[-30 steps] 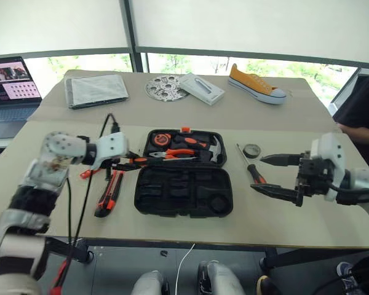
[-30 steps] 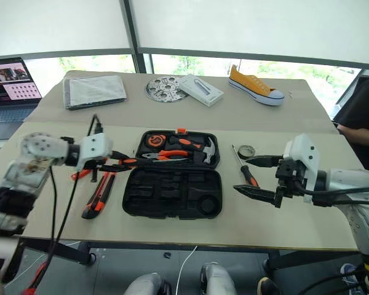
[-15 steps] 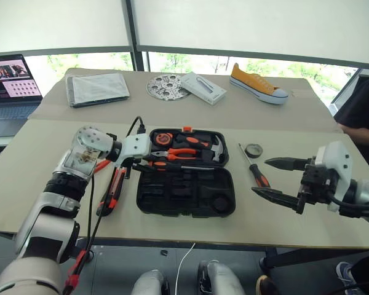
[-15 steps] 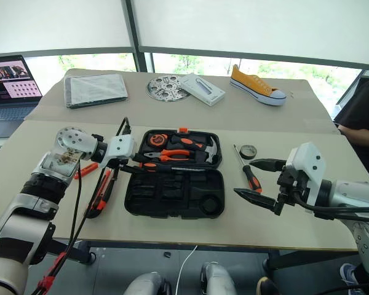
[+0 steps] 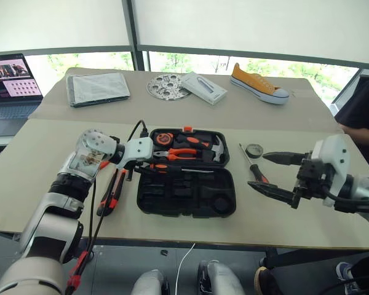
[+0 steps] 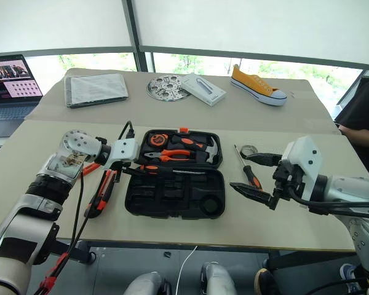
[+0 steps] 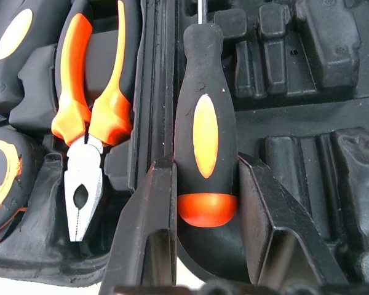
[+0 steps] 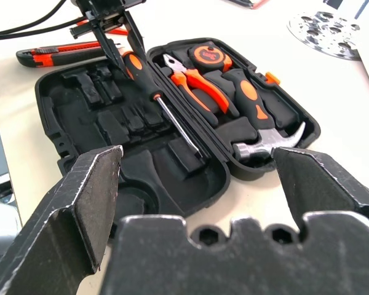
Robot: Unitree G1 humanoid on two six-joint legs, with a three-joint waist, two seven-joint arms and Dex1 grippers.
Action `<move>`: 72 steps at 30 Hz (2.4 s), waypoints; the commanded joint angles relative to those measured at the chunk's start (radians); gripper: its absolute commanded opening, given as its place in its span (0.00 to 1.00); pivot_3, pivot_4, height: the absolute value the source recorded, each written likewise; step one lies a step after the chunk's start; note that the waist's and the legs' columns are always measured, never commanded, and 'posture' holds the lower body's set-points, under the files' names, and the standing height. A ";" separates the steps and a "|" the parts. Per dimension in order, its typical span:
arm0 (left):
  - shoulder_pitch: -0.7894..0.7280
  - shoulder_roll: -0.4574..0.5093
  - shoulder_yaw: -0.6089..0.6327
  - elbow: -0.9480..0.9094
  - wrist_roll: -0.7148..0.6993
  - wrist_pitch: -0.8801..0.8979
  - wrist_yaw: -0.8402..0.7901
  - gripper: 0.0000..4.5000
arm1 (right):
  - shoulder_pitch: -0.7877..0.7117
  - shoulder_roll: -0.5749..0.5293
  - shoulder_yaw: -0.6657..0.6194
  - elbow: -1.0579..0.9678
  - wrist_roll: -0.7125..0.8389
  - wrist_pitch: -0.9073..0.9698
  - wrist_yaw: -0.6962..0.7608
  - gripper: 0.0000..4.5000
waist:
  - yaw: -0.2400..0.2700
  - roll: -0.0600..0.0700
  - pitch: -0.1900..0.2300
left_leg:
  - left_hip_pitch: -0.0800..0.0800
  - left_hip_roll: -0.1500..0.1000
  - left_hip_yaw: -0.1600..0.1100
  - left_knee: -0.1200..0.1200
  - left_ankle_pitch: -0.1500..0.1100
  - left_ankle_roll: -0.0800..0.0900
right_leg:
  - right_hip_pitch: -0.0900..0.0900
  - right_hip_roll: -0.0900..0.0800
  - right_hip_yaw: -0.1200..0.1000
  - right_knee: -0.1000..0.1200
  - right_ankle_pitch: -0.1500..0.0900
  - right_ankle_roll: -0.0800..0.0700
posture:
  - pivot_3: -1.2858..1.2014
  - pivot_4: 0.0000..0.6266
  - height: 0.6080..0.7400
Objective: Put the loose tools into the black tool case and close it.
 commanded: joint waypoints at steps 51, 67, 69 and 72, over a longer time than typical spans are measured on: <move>-0.158 -0.125 -0.068 0.058 0.047 0.258 -0.068 0.40 | 0.014 0.039 -0.021 -0.057 0.061 0.000 -0.085 1.00 | 0.000 0.000 0.000 | -0.001 0.000 -0.002 0.004 -0.002 0.004 | 0.002 0.000 0.000 0.000 0.000 0.003 | 0.52 0.24 0.94; -0.143 -0.119 -0.067 -0.002 0.048 0.250 -0.070 0.77 | 0.021 0.045 -0.022 -0.066 0.078 -0.002 -0.099 1.00 | 0.000 0.000 0.000 | -0.003 -0.001 -0.002 0.010 -0.005 0.008 | 0.002 -0.001 0.000 0.000 0.002 0.004 | 0.52 0.24 0.94; -0.137 -0.110 -0.093 0.022 0.076 0.187 -0.072 0.77 | 0.016 0.045 -0.024 -0.063 0.083 0.000 -0.102 1.00 | 0.001 0.000 0.000 | -0.003 -0.001 -0.002 0.010 -0.005 0.009 | 0.002 -0.001 0.000 0.000 0.002 0.004 | 0.52 0.24 0.94; -0.139 -0.107 -0.105 0.047 0.082 0.157 -0.093 0.77 | 0.018 0.043 -0.028 -0.062 0.087 0.000 -0.106 1.00 | 0.000 0.000 0.000 | -0.002 -0.001 -0.002 0.010 -0.005 0.009 | 0.002 -0.001 0.001 0.000 0.002 0.004 | 0.52 0.24 0.94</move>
